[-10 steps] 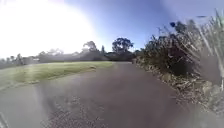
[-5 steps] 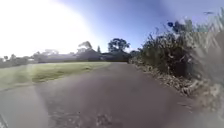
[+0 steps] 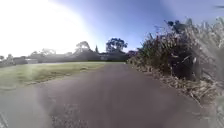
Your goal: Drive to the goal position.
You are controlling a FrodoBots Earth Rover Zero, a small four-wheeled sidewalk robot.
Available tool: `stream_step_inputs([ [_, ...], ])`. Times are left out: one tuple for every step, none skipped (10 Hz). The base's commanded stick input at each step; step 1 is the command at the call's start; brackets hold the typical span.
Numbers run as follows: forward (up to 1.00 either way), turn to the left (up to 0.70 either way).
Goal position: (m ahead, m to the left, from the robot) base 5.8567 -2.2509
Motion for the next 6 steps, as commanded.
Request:
stream_step_inputs([
  [0.70, 0.00],
  [0.70, 0.00],
  [0.70, 0.00],
  [0.70, 0.00],
  [0.70, 0.00],
  [0.70, 0.00],
])
